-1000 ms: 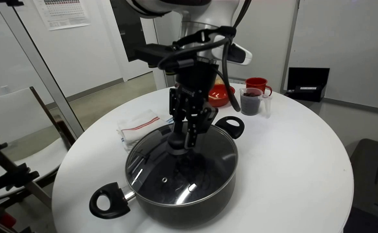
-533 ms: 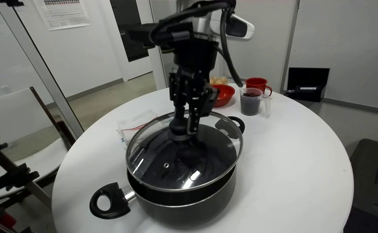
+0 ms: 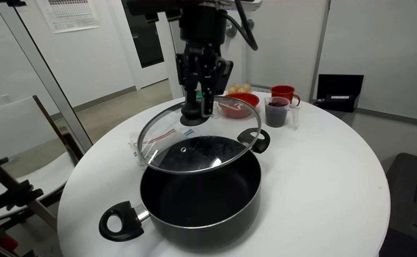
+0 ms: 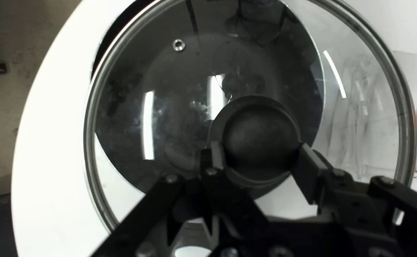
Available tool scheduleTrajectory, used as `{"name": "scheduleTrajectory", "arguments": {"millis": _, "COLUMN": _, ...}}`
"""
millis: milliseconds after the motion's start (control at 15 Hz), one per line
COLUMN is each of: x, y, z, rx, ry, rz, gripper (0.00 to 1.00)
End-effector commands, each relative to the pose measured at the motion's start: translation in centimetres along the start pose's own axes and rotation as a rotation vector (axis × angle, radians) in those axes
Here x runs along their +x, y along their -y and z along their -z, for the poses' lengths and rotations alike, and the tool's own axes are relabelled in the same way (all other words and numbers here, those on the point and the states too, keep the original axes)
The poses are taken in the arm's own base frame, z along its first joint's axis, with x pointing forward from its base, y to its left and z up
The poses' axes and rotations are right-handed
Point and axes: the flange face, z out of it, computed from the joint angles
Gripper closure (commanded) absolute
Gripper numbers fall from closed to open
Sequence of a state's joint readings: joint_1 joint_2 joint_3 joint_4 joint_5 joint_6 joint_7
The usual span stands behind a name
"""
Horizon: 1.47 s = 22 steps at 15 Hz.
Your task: Open the lid of the pot
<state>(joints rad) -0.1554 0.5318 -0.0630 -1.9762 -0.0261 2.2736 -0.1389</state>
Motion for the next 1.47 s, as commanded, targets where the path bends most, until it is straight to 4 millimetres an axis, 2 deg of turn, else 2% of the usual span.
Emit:
{"name": "scheduleTrajectory", "arguments": {"millis": 0, "x": 0.6, "y": 3.8, "z": 3.0, "rx": -0.076, "ry": -0.006, "rz": 0.122, "gripper": 0.76}}
{"name": "scheduleTrajectory", "arguments": {"millis": 600, "x": 2.8, "y": 16.1, "z": 6.0, "rx": -0.27, "ry": 0.046, "rz": 0.479, "gripper": 0.76}}
{"name": "scheduleTrajectory", "arguments": {"millis": 1000, "x": 2.0, "y": 23.5, "z": 5.1, "rx": -0.345, "ry": 0.057, "rz": 0.748, "gripper": 0.76}}
{"name": "scheduleTrajectory", "arguments": {"millis": 1067, "x": 1.5, "y": 23.8, "z": 5.5, "rx": -0.356, "ry": 0.065, "rz": 0.805, "gripper": 0.76}}
{"name": "scheduleTrajectory", "arguments": {"millis": 1133, "x": 1.7, "y": 23.3, "z": 4.3, "rx": -0.32, "ry": 0.05, "rz": 0.716, "gripper": 0.51}}
{"name": "scheduleTrajectory", "arguments": {"millis": 1267, "x": 1.5, "y": 24.3, "z": 4.2, "rx": -0.328, "ry": 0.054, "rz": 0.768, "gripper": 0.51}}
{"name": "scheduleTrajectory", "arguments": {"millis": 1400, "x": 1.5, "y": 24.2, "z": 4.2, "rx": -0.331, "ry": 0.055, "rz": 0.778, "gripper": 0.51}}
